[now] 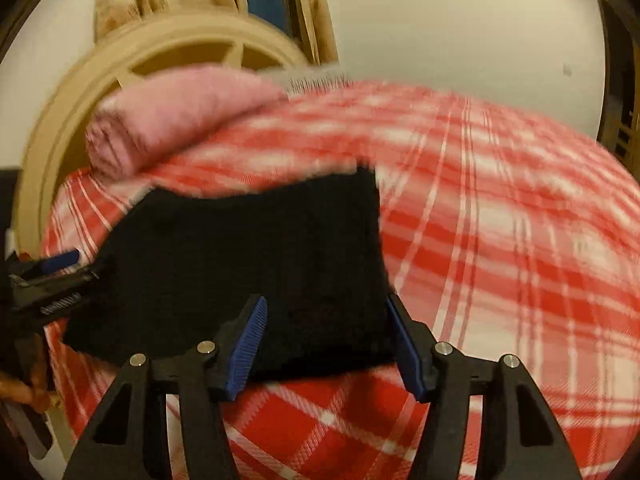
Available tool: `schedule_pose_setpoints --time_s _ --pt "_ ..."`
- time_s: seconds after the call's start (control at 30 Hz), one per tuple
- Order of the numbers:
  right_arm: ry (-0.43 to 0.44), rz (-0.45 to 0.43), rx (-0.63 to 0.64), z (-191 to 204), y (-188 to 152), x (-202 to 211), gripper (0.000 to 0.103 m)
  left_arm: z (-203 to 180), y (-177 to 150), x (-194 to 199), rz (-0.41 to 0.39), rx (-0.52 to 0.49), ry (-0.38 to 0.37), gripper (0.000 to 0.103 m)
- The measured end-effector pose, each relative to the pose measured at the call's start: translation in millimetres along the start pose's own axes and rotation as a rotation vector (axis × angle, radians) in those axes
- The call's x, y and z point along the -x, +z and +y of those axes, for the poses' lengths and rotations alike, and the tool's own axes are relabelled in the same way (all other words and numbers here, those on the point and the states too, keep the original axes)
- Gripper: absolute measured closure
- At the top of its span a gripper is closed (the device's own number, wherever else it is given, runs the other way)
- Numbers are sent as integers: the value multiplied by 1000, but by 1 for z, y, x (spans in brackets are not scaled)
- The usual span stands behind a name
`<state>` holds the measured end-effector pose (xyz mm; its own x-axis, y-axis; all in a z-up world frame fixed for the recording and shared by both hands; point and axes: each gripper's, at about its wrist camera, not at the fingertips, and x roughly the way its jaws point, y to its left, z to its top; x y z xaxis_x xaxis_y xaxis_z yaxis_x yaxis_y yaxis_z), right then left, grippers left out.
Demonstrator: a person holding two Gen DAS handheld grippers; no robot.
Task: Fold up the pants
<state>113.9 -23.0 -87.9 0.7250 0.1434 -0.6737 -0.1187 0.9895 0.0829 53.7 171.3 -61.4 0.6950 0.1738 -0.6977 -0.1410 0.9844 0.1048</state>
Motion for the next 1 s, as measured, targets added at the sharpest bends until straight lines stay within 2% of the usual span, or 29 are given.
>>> schedule_pose_setpoints --time_s 0.2,0.53,0.6,0.67,0.73,0.77,0.9,1.0 --pt "31 43 -57 -11 -6 -16 41 -8 -11 -12 24 -7 9 32" --pt "-23 51 -19 0 -5 -20 39 -11 -7 -26 25 10 -1 28" --pt "-39 50 -10 2 -4 -20 36 -10 -6 -30 19 24 -6 26" --pt "-62 52 -12 2 -3 -21 25 -8 -5 -33 9 32 -3 22" --pt "-60 66 -52 -5 -3 -24 19 -7 -6 -35 -4 30 16 12" --pt "-42 78 -89 -11 -3 -26 15 -6 -6 -37 -7 34 17 10" --pt "12 83 -170 -25 -6 -25 14 11 -6 -38 69 137 -62 8" --pt "-5 78 -185 -22 -11 -12 14 14 -14 -23 81 116 -68 9"
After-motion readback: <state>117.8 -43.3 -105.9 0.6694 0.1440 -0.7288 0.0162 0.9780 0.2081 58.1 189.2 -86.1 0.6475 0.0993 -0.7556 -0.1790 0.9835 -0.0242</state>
